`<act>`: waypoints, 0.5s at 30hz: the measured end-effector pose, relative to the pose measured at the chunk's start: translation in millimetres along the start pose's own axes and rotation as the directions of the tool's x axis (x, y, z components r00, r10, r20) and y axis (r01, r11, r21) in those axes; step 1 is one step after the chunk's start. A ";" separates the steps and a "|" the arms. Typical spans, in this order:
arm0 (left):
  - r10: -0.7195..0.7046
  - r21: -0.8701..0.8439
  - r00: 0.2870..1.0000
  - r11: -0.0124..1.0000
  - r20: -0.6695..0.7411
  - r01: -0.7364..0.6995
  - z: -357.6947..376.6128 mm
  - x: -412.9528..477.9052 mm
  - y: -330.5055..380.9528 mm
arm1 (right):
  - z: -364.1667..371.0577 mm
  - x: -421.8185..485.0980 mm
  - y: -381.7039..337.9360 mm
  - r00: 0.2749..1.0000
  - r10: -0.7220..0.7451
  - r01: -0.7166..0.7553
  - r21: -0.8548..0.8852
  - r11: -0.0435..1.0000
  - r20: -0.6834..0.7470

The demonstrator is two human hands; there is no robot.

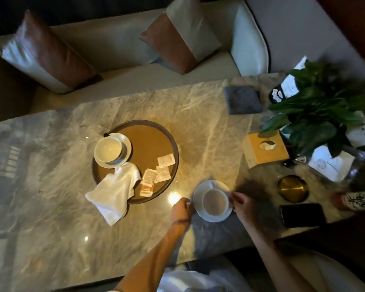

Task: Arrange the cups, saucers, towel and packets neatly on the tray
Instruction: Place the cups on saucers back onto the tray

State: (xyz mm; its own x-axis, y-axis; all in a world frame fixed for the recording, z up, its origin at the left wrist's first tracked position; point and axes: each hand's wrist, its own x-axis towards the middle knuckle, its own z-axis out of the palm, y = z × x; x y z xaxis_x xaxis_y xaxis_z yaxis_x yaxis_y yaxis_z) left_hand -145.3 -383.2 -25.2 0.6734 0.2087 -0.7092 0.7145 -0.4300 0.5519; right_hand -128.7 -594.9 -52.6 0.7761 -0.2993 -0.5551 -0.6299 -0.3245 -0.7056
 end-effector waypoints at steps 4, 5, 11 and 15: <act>0.031 0.023 1.000 0.999 0.004 -0.031 8.4 -3.4 3.2 | -4.3 -4.1 7.4 1.000 -0.003 0.003 0.027 1.000 -0.006; 0.025 0.014 1.000 1.000 0.005 -0.025 11.1 -2.9 4.1 | -5.0 -4.7 8.5 1.000 0.009 -0.009 0.052 0.999 0.004; -0.008 -0.031 0.999 1.000 -0.046 0.007 20.8 5.9 4.3 | -5.1 -3.7 11.5 0.979 0.179 -0.200 0.284 0.938 0.098; -0.089 -0.112 0.996 0.990 -0.006 0.088 19.7 8.7 5.8 | -7.6 1.1 9.5 0.970 0.200 -0.232 0.299 0.926 0.136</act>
State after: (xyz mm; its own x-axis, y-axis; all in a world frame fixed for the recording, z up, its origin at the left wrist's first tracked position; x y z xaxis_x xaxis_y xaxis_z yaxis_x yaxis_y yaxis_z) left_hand -139.0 -401.2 -36.8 0.6085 0.2517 -0.7526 0.7874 -0.3090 0.5333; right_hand -134.0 -605.1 -56.6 0.6314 -0.2336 -0.7395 -0.7542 0.0371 -0.6556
